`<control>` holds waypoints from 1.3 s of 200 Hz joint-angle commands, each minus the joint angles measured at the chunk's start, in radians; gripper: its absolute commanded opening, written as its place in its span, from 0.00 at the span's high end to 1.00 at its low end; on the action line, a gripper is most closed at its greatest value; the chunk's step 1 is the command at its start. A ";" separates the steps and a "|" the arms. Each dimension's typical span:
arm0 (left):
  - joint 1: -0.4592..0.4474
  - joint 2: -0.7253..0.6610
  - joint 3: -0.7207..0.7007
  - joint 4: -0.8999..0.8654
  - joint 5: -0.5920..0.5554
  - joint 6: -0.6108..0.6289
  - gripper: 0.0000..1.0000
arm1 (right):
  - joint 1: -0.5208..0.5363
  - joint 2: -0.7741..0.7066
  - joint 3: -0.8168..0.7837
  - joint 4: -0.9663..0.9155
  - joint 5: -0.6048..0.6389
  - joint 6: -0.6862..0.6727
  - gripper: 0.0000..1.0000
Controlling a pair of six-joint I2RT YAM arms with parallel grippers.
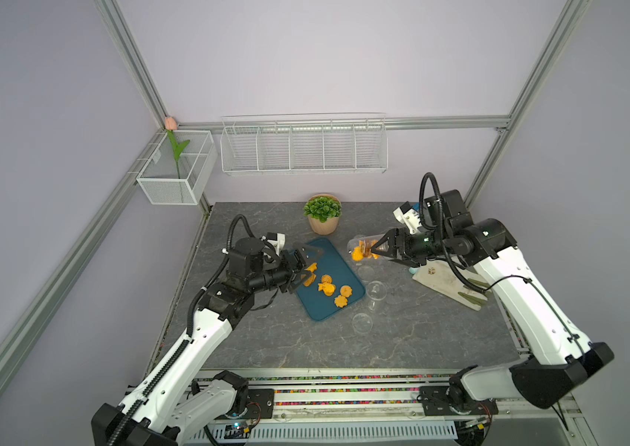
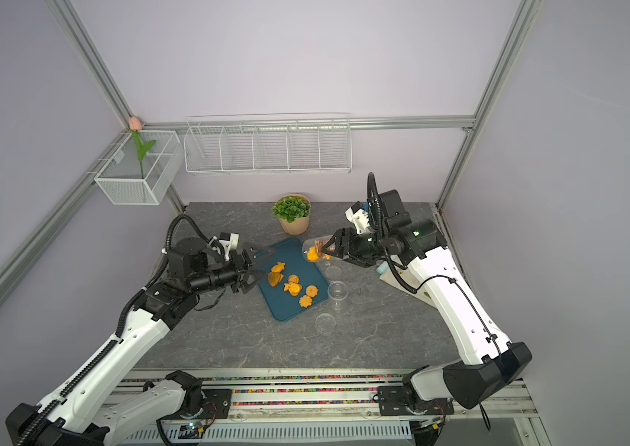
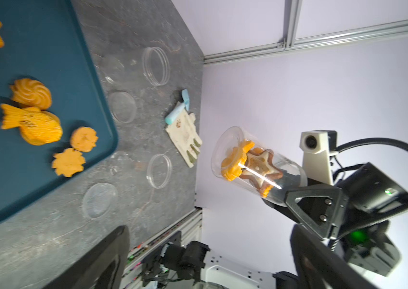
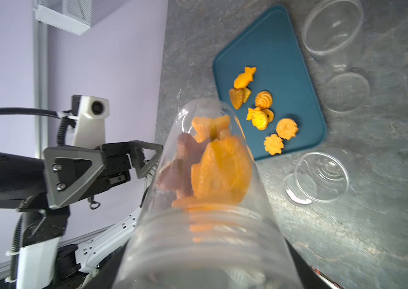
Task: Pour the cookies out of the jar
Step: Pick up the jar from the center of the board.
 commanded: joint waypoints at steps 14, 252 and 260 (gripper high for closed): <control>0.007 0.019 -0.010 0.319 0.139 -0.168 0.00 | -0.004 -0.029 -0.076 0.300 -0.209 0.123 0.44; 0.053 0.108 0.004 0.675 0.377 -0.411 0.01 | 0.112 0.061 -0.127 0.542 -0.496 0.187 0.44; 0.054 0.106 0.003 0.671 0.380 -0.411 0.00 | 0.106 0.059 -0.129 0.535 -0.496 0.180 0.44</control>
